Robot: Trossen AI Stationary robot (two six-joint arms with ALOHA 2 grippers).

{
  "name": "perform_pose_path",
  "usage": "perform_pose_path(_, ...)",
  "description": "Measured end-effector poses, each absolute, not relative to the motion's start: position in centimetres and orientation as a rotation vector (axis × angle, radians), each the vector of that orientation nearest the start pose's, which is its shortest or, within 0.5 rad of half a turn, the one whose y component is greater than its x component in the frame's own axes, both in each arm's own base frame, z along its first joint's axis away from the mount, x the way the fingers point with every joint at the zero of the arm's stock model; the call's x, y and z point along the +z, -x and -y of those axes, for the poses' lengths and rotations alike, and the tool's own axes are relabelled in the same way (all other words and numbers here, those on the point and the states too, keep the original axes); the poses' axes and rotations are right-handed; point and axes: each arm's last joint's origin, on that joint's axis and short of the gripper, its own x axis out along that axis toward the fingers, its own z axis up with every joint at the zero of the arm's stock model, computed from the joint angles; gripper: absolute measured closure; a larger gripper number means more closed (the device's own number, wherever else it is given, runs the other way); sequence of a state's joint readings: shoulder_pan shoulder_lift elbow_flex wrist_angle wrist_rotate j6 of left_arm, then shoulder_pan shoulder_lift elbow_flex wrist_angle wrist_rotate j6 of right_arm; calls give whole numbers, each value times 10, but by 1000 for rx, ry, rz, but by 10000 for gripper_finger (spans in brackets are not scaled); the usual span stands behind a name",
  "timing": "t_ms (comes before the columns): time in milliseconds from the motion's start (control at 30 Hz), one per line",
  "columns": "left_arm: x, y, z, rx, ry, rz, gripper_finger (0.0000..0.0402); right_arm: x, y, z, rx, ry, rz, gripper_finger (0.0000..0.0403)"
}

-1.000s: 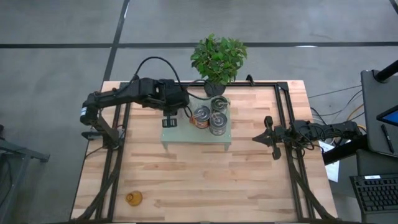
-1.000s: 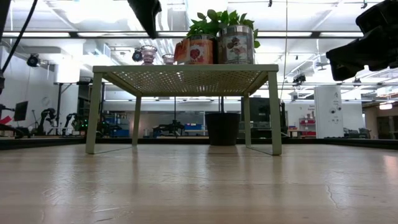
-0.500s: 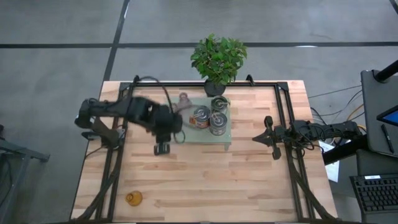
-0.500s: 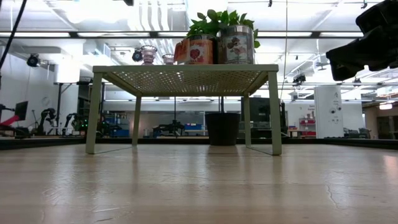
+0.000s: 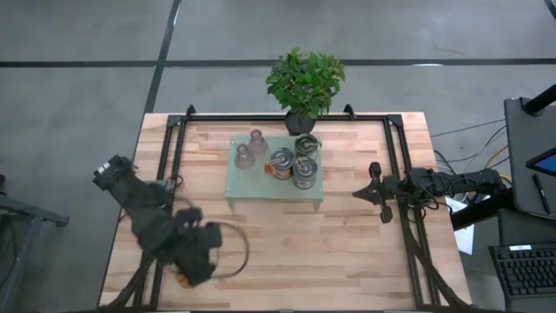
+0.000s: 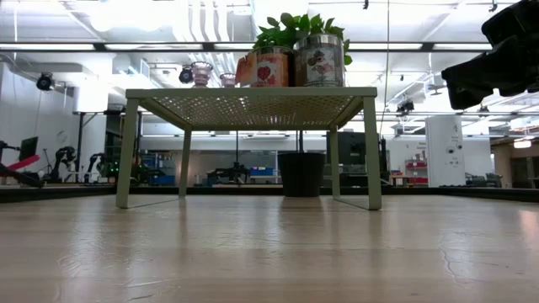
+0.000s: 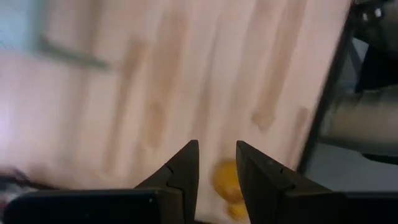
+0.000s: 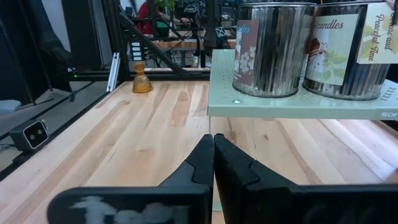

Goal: Pick & Place candle stick holders
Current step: Put the gold glass candle holder on the shelf

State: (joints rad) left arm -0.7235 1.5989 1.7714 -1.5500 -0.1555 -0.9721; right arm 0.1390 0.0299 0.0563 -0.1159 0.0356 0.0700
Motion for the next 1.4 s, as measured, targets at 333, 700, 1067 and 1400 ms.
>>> perform_pose_path(333, 326, -173, 239, 220, 472, -1346, 300, 169, -95, -12, 100, -62, -93, 394)
perform_pose_path(700, 256, -159, 260, 262, 663, -1435, 300, 169, -95, -12, 100, -62, -93, 394)
perform_pose_path(1067, 256, -153, 261, 282, 681, -1503, 300, 169, -95, -12, 100, -62, -92, 394)
perform_pose_path(1400, 251, -140, 258, 368, 604, -1499, 300, 169, -95, -12, 100, -62, -92, 394)
